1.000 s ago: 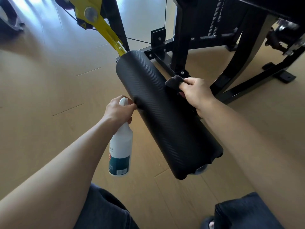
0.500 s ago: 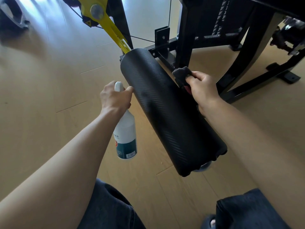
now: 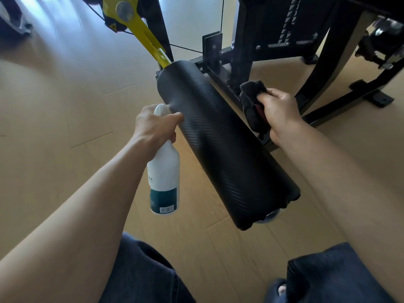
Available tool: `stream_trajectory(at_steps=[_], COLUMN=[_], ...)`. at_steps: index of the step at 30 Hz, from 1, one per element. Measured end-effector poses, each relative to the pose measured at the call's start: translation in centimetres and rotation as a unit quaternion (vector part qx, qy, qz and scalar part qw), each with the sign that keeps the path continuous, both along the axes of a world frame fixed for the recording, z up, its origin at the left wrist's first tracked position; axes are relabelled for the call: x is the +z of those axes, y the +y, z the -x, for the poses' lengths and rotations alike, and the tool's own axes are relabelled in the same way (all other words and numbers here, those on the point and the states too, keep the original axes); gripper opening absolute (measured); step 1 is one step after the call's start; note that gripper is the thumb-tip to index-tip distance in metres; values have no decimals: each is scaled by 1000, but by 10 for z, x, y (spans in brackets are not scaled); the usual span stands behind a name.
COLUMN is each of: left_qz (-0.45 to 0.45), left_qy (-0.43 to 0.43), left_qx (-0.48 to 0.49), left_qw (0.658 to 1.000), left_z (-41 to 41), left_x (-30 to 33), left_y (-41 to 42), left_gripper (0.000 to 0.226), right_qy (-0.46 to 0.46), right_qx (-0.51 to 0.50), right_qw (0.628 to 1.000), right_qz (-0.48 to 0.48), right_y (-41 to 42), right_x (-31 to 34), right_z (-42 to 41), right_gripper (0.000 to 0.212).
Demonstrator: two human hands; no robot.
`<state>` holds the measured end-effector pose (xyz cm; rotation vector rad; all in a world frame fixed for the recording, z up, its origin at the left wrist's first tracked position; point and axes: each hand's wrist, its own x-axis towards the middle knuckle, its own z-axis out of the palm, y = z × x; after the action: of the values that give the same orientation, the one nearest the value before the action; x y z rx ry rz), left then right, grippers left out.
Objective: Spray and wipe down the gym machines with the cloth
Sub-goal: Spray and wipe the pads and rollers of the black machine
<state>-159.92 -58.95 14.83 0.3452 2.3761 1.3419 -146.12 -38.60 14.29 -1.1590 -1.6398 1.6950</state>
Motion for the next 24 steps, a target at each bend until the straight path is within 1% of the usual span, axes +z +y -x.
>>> stream_trajectory(at_steps=[2, 4, 7, 9, 10, 12, 14, 16, 18, 20, 22, 24], left_qz=[27, 85, 192, 231, 237, 234, 235, 244, 258, 261, 216, 152], left_qy=[-22, -43, -77, -113, -125, -132, -121, -106, -114, -161, -209, -221], left_qx=[-38, -95, -214, -264, -280, -293, -299, -321, -353, -388, -425, -430], left_qw=[999, 991, 955, 930, 922, 918, 917, 909, 892, 869, 854, 862], left_z=[-2, -5, -16, -22, -23, -24, -25, -28, -34, -40, -41, -36], left_x=[5, 10, 16, 18, 18, 18, 19, 21, 21, 20, 19, 17], left_y=[-1, -3, -10, -17, -20, -24, -24, -20, -15, -15, -18, -23], left_gripper=[18, 30, 39, 45, 47, 46, 40, 35, 34, 33, 29, 21], right_qy=[3, 3, -2, -2, -2, -2, 1, 5, 3, 0, 2, 9], right_qx=[-11, -24, -36, -43, -45, -47, -45, -46, -40, -32, -11, 40], right_qw=[1000, 999, 998, 998, 998, 998, 998, 998, 999, 999, 999, 993], right_qz=[15, 32, 42, 45, 46, 44, 40, 42, 37, 19, -34, -108], right_y=[3, 7, 9, 11, 11, 10, 10, 9, 8, 9, 6, -3], right_x=[1, 2, 5, 6, 7, 9, 11, 13, 15, 18, 24, 33], right_z=[-3, -5, -8, -11, -12, -14, -16, -16, -18, -20, -19, -20], right_gripper=[17, 16, 16, 16, 16, 16, 17, 17, 17, 15, 17, 24])
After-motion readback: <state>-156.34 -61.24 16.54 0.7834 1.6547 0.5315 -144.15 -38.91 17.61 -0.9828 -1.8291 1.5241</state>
